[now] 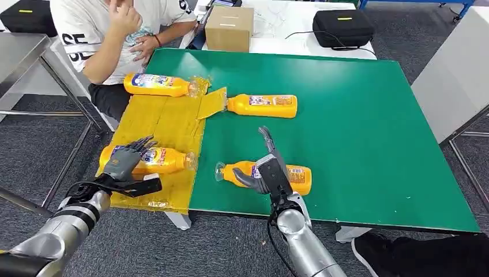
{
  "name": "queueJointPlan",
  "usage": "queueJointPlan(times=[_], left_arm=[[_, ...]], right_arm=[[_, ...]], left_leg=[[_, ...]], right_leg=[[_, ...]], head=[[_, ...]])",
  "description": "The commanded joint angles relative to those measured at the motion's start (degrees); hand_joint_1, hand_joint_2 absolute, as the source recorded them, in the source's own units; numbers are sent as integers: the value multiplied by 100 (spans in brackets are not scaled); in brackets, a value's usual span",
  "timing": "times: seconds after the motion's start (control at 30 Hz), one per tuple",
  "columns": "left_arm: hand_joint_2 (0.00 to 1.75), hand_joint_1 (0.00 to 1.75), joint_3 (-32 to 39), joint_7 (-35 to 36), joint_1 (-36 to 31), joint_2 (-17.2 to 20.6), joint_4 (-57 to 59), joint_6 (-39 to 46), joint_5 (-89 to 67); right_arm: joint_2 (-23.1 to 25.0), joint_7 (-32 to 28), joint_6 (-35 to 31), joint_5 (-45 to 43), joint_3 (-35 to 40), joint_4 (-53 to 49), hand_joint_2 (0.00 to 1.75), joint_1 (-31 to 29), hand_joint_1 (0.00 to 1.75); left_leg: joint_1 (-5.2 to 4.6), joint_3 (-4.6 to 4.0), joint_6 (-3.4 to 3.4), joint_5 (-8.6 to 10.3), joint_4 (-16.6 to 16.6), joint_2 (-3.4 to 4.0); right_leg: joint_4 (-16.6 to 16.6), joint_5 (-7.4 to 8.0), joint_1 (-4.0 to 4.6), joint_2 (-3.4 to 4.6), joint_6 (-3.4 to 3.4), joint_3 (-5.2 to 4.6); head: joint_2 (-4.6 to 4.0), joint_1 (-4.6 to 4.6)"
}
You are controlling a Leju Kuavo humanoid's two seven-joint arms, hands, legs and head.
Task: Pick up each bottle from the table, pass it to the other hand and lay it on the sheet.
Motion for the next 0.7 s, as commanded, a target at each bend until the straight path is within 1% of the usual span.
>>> queueJointPlan(times=[0.03,0.1,0.13,0.17,0.23,0.27,0.3,0.33,0.37,0.43,0.47,0.53,0.57,0.63,0.7], left_arm=[[175,0,-86,-72,46,65,174,37,135],[175,0,447,-520,248,-18,-20,-73,824],[175,0,809,-829,467,-94,-291,-180,1349],[175,0,899,-829,765,-121,-863,-443,1927],[175,0,916,-829,1291,-134,-1870,-662,3205],[175,0,998,-829,1385,-188,-2091,-754,3519],[175,0,1020,-829,1637,-251,-3089,-590,4248],[175,0,1153,-829,1545,-331,-3256,-814,4637],[175,0,1257,-829,1430,-406,-3153,-877,4515],[175,0,1421,-829,1354,-491,-3116,-949,4457],[175,0,1587,-829,1409,-596,-3316,-1217,4636],[175,0,1740,-829,1432,-747,-3444,-1445,4845],[175,0,1745,-829,1420,-781,-3473,-1272,4623],[175,0,1791,-829,1302,-794,-3395,-1337,4626],[175,0,1884,-829,1245,-807,-3344,-1471,4747]], right_arm=[[-79,18,13,52,-48,393,175,-309,0],[-99,78,-68,119,-43,407,175,-290,0],[-123,140,-100,179,-27,436,175,-275,0],[-148,196,-162,278,1,466,175,-263,0],[-206,264,-230,452,49,502,175,-209,0],[-221,286,-254,491,53,505,175,-191,0],[-304,103,-537,811,207,438,175,-279,0],[-333,483,-412,894,237,237,175,-453,0],[-360,671,-304,917,235,39,175,-477,0],[-373,808,-224,966,233,-48,175,-499,0],[-388,890,-216,1041,217,-63,175,-465,0],[-420,953,-200,1108,201,0,175,-421,0],[-435,947,-183,1169,176,28,175,-397,0],[-470,973,-153,1266,181,55,175,-373,0],[-518,1056,-145,1396,207,86,175,-368,0]], left_leg=[[1,14,-2,-6,-1,7],[2,23,-4,-9,-4,13],[0,17,-3,-6,-5,12],[1,29,-4,-11,-9,18],[-4,18,0,-6,-10,11],[-4,15,0,-4,-10,11],[-2,25,0,-11,-10,10],[-2,15,1,-8,-7,8],[1,-6,0,-5,3,1],[1,-18,0,-9,16,-10],[5,-14,-1,-17,23,-15],[0,-31,6,-1,6,-22],[0,-31,7,0,2,-23],[5,-16,5,-10,7,-21],[1,-23,5,-5,3,-23]], right_leg=[[-2,-4,1,7,-4,11],[-3,-5,3,13,-7,18],[-4,-3,0,12,-5,13],[-8,-5,1,18,-7,22],[-8,-3,-4,9,-2,13],[-8,-3,-4,5,-2,9],[-11,-10,-1,3,-3,20],[-8,-7,-1,-1,-1,7],[0,-6,1,-7,-1,-13],[11,-14,2,-20,-2,-21],[15,-23,6,-24,-4,-16],[0,-12,1,-22,-1,-21],[-3,-9,0,-17,-1,-21],[-4,-16,6,-16,-3,-4],[-2,-13,3,-18,-3,-13]], head=[[0,0],[0,0],[0,0],[0,-2],[0,0],[0,-2],[0,0],[0,-2],[0,0],[0,-4],[0,0],[0,2],[0,0],[0,0],[0,0]])
